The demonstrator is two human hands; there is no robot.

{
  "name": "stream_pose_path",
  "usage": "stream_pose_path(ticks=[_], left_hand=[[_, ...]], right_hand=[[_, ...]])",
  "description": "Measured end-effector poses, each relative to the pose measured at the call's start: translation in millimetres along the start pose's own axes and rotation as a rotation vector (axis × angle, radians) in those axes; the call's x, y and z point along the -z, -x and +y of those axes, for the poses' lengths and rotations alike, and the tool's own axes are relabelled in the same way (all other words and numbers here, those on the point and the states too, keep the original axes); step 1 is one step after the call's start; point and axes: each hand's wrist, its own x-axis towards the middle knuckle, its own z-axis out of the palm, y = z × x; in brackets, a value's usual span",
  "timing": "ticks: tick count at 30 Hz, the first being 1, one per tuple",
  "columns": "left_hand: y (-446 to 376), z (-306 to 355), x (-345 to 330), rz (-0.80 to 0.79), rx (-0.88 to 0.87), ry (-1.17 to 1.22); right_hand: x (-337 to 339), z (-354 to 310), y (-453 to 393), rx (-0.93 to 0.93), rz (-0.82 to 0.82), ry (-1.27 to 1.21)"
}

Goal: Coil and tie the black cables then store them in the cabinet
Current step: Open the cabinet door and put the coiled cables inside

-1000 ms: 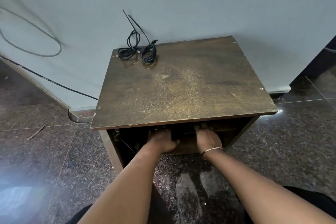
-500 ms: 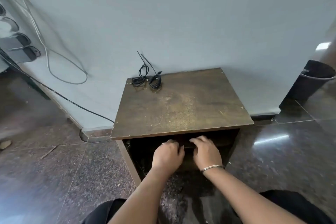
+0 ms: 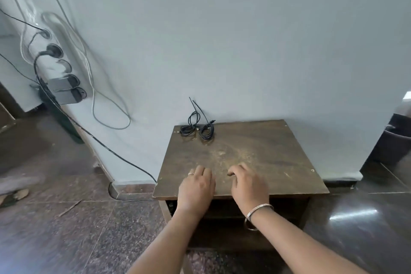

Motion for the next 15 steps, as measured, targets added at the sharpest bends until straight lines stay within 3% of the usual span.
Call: stream_pose_path(ticks=[2, 8, 15], left_hand=[[-14.6, -21.5, -5.4, -0.027, 0.101, -0.003], [-65.6, -68.2, -25.3, -0.076, 0.111, -0.002], [-117.3, -96.0, -46.9, -0.277, 0.262, 0.164]], right_hand=[[-7.9, -2.5, -23.7, 0.028, -0.041, 0.038], [-41.2, -8.1, -82.2, 0.089, -0.157, 0.085], [-78.6, -4.9, -141.9, 0.176, -0.408, 0.041]])
